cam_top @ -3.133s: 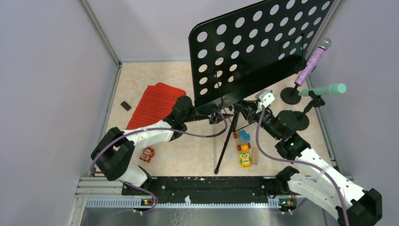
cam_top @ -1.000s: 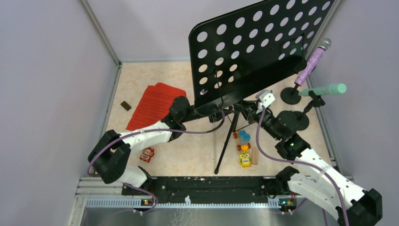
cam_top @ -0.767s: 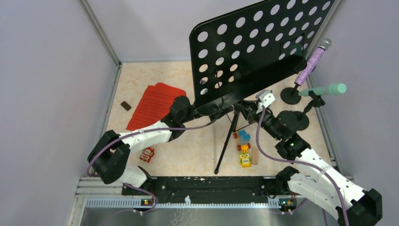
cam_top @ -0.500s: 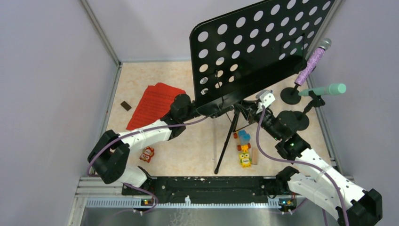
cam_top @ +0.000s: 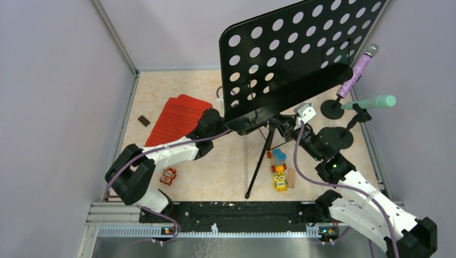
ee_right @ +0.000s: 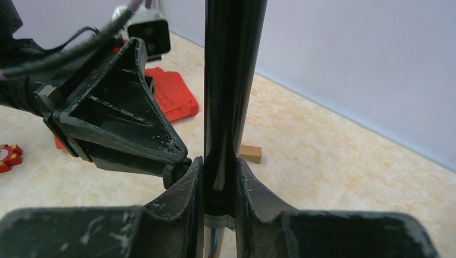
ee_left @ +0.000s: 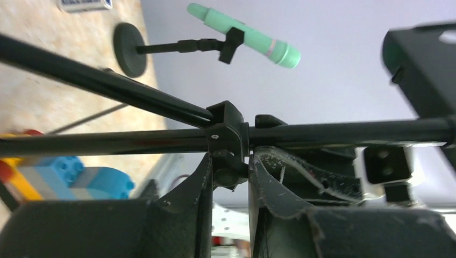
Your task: Pack up the instrument practice props
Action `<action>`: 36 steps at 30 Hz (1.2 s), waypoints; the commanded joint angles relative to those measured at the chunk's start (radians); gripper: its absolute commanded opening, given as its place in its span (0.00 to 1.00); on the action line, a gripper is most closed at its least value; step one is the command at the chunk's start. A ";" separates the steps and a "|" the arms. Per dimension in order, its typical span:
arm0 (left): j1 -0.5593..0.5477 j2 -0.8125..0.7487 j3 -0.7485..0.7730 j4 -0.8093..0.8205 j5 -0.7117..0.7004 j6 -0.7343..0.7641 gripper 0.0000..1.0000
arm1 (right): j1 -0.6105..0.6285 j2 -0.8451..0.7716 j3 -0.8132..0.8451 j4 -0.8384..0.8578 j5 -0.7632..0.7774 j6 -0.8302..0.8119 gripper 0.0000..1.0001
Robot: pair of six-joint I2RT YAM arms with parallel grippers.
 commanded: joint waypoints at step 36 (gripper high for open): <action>-0.228 -0.278 -0.163 -0.255 -0.267 0.999 0.88 | 0.082 0.128 0.061 -0.061 0.267 0.157 0.00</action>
